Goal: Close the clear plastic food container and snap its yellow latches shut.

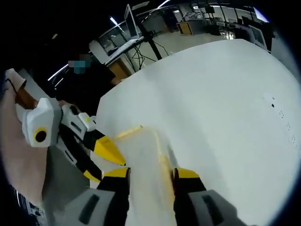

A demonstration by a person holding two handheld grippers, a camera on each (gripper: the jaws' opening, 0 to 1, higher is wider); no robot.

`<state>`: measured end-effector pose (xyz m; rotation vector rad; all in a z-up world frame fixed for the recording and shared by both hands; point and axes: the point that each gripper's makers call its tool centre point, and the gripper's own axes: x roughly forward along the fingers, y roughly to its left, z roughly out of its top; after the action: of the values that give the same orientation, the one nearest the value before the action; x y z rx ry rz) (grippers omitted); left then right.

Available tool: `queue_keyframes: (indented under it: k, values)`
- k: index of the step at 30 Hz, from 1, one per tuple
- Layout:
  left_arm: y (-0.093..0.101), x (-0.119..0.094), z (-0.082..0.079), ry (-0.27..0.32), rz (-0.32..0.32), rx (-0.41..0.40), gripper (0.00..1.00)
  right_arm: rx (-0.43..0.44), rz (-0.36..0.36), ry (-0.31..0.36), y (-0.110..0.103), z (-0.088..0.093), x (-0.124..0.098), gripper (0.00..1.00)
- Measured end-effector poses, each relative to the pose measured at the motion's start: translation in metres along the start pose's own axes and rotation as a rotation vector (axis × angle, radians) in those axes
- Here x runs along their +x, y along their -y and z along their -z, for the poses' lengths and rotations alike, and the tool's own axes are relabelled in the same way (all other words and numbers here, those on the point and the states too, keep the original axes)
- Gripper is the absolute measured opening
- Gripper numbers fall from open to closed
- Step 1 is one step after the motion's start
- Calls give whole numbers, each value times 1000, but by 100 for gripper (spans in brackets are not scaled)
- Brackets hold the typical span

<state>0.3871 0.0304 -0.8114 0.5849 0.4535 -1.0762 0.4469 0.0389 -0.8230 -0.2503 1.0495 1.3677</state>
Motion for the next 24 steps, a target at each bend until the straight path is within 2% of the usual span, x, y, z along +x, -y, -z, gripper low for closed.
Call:
queue_keyframes:
  k: [4, 9, 12, 16, 19, 24]
  values:
    - [-2, -5, 2, 2, -7, -47, 38, 19, 55, 31, 0, 0, 0, 38]
    - [-6, -11, 12, -15, -30, -88, 48, 43, 136, 106, 1, 0, -1, 44]
    - [-11, -17, 15, -16, -56, -106, 51, 43, 182, 115, 2, 5, -5, 49]
    - [-20, -21, 19, -16, -77, -143, 53, 54, 226, 124, 1, 14, -14, 52]
    - [-25, -22, 23, -18, -87, -174, 54, 68, 285, 134, 3, 22, -26, 53]
    - [-27, -21, 25, -15, -85, -218, 57, 119, 319, 167, 1, 35, -40, 53]
